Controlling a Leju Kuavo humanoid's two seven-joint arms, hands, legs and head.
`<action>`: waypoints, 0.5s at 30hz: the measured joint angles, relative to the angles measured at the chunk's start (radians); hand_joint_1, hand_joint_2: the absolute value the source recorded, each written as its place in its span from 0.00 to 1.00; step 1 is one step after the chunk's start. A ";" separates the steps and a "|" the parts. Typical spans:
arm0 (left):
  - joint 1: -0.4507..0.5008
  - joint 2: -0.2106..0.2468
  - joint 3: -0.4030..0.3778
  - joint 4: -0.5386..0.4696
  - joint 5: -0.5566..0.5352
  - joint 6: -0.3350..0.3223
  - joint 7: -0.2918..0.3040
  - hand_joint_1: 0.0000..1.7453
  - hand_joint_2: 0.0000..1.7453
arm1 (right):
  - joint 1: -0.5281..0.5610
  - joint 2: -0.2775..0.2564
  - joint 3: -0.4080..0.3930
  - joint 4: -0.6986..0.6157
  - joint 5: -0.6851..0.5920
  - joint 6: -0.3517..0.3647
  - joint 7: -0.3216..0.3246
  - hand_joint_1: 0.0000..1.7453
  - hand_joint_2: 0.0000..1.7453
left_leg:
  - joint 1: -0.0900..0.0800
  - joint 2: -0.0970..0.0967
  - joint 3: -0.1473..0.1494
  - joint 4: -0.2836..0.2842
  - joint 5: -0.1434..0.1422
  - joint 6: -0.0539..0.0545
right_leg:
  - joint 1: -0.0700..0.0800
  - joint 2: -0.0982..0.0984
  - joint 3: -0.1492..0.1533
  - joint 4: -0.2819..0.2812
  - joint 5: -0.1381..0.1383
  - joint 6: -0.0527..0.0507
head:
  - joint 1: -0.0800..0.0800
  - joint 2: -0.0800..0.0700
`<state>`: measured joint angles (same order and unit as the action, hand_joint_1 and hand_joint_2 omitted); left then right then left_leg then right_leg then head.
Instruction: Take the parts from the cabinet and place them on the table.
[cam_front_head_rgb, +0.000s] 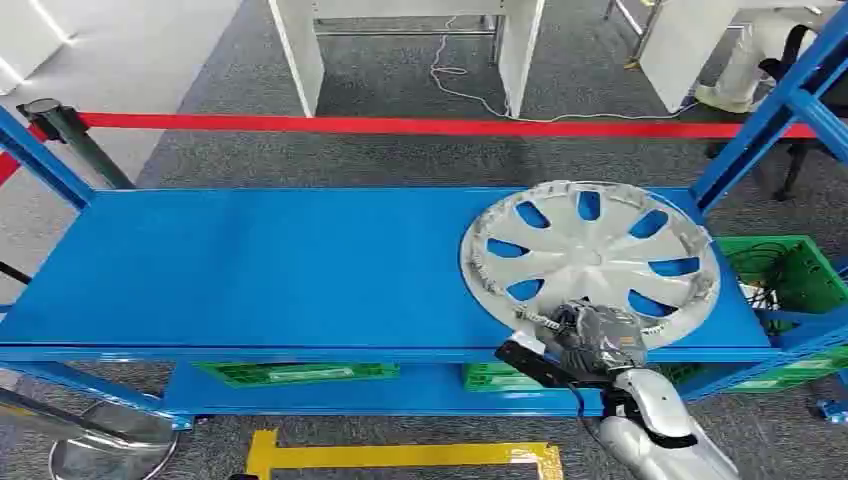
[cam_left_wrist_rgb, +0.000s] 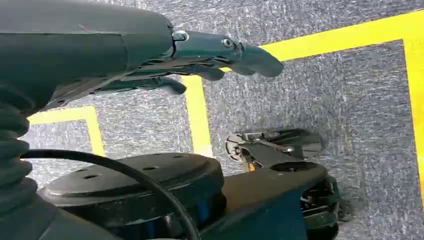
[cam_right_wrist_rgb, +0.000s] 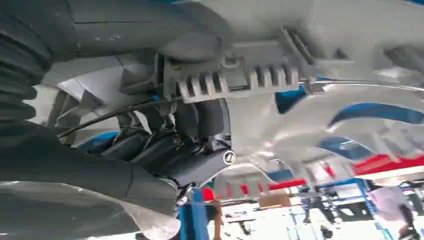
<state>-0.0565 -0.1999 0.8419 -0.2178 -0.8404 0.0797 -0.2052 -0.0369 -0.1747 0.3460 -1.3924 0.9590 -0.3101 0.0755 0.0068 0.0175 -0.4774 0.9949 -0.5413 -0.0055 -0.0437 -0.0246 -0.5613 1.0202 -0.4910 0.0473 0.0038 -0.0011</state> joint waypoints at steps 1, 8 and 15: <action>0.000 0.000 0.001 0.000 0.000 0.000 -0.002 0.00 1.00 | 0.001 0.000 -0.001 -0.002 -0.002 0.000 -0.002 1.00 1.00 | 0.000 0.000 0.000 0.000 0.000 0.000 | 0.000 0.000 0.000 0.000 0.000 0.000 | 0.000 0.000; 0.000 0.002 0.015 0.000 0.000 -0.002 -0.010 0.00 1.00 | 0.008 0.000 -0.008 -0.019 -0.023 0.001 -0.032 1.00 1.00 | 0.000 0.000 0.000 0.000 0.000 0.000 | 0.000 0.000 0.000 0.000 0.000 0.000 | 0.000 0.000; 0.000 0.003 0.024 0.000 0.000 -0.002 -0.012 0.00 1.00 | 0.012 0.000 -0.009 -0.032 -0.025 0.001 -0.037 1.00 1.00 | 0.000 0.000 0.000 0.000 0.000 0.000 | 0.000 0.000 0.000 0.000 0.000 0.000 | 0.000 0.000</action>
<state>-0.0566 -0.1965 0.8656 -0.2182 -0.8408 0.0778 -0.2171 -0.0244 -0.1747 0.3372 -1.4248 0.9342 -0.3090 0.0389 0.0068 0.0176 -0.4776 0.9949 -0.5413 -0.0055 -0.0437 -0.0242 -0.5617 1.0202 -0.4910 0.0473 0.0038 -0.0011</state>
